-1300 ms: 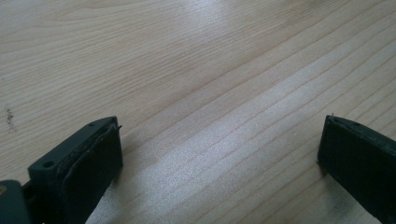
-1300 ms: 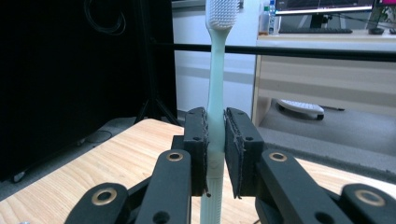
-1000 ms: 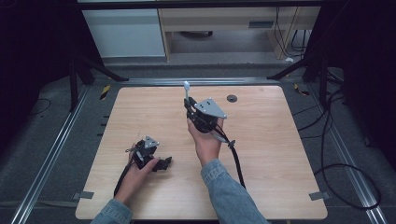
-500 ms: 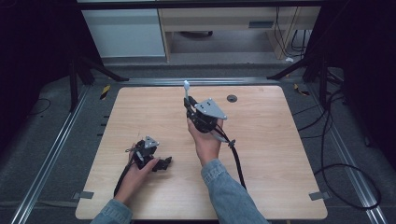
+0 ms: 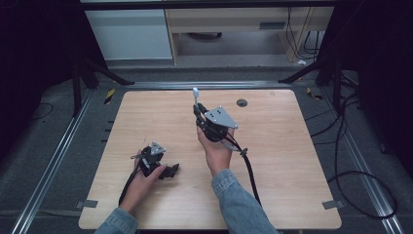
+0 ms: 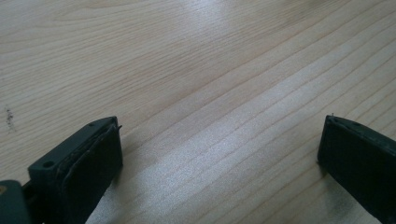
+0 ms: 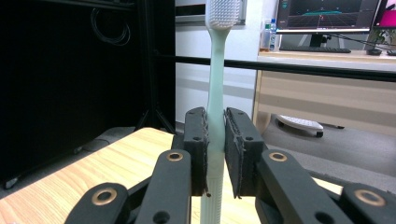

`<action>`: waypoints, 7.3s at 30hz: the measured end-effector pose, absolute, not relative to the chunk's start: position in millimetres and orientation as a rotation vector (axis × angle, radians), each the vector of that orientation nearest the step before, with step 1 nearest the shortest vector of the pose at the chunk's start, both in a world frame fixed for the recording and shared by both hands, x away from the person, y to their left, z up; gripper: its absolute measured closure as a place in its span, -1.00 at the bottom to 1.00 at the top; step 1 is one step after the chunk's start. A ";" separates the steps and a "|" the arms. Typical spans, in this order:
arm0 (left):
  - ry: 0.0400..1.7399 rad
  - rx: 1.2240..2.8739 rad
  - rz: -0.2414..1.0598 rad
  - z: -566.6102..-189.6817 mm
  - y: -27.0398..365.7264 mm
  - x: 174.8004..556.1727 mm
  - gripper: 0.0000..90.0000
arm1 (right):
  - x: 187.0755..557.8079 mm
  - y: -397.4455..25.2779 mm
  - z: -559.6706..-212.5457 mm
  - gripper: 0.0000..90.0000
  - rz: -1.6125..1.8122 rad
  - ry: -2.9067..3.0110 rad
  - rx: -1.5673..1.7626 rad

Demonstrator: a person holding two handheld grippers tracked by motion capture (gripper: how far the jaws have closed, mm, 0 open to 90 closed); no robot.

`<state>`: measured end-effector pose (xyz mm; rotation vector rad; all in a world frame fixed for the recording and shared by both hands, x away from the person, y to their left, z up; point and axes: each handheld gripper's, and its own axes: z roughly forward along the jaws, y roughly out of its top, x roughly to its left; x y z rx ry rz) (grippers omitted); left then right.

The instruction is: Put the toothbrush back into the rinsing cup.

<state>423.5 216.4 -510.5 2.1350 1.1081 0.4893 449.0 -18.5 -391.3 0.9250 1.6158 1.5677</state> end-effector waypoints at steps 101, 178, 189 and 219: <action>1.104 2.140 0.488 -510.3 216.1 423.6 -1.00 | 456.0 -29.6 -466.9 0.76 1.528 1.700 0.956; 1.101 2.142 0.486 -510.3 215.8 423.5 -1.00 | 451.3 -26.5 -462.6 0.49 1.480 1.769 0.925; 1.101 2.142 0.486 -510.3 215.8 423.4 -1.00 | 446.9 -29.0 -452.4 0.32 1.453 1.798 0.908; 1.102 2.140 0.486 -510.4 215.4 423.1 -1.00 | 443.6 -45.8 -429.3 -0.64 1.238 2.014 0.996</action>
